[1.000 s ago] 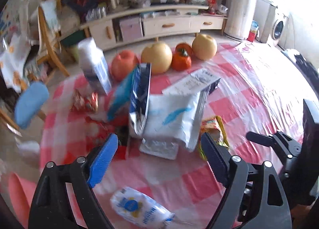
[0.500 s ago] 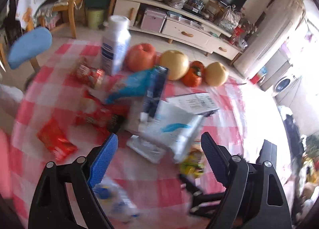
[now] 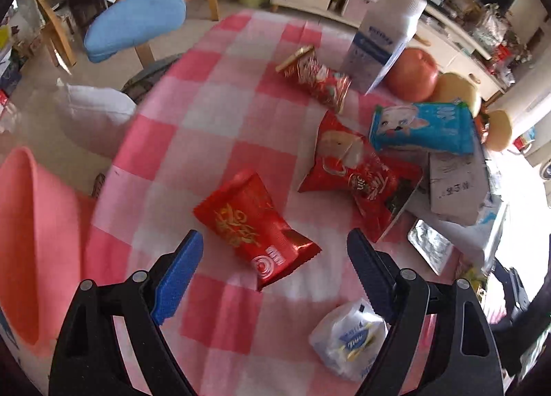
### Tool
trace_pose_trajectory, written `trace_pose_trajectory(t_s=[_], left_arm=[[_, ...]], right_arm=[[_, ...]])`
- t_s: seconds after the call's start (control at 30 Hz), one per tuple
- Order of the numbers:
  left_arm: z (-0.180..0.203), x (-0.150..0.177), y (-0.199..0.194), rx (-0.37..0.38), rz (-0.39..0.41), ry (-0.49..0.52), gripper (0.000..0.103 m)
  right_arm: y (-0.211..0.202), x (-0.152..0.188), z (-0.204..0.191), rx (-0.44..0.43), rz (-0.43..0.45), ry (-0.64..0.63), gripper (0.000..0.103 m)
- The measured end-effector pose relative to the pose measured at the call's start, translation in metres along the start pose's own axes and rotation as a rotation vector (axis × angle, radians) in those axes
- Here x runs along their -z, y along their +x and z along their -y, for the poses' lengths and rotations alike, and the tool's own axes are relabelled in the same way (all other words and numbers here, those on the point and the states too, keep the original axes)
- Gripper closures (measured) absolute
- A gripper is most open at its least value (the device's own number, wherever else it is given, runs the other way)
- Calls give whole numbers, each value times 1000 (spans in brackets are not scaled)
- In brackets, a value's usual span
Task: Collect trash
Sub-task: 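Grasp the red snack wrapper with the left tool, then lift the red wrapper with the left tool while the right tool grasps the yellow-green snack bag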
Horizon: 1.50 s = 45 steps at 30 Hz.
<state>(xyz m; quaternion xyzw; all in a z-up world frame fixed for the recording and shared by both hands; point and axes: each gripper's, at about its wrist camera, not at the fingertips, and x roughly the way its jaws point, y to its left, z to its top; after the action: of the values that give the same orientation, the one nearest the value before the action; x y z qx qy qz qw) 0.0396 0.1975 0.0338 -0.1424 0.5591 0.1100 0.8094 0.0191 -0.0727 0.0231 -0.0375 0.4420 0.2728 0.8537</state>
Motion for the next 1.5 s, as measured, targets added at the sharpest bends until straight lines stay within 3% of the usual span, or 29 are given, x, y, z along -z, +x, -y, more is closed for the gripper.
trace_pose_trajectory(t_s=[0.2, 0.33, 0.5, 0.63, 1.03, 1.5], left_arm=[[19, -2, 24, -80, -16, 19, 22], [20, -5, 33, -91, -29, 12, 34], [23, -6, 32, -93, -12, 26, 43], [28, -7, 30, -77, 0, 48, 57], [41, 5, 19, -3, -6, 121, 61], [38, 18, -14, 104, 41, 143, 61]], right_arm=[[1, 0, 5, -14, -6, 19, 5], [0, 0, 9, -30, -5, 38, 5], [1, 0, 10, -30, -5, 32, 5], [1, -1, 10, -29, -4, 33, 7], [-3, -3, 19, -3, 13, 45, 49], [-10, 6, 19, 24, 49, 45, 62]])
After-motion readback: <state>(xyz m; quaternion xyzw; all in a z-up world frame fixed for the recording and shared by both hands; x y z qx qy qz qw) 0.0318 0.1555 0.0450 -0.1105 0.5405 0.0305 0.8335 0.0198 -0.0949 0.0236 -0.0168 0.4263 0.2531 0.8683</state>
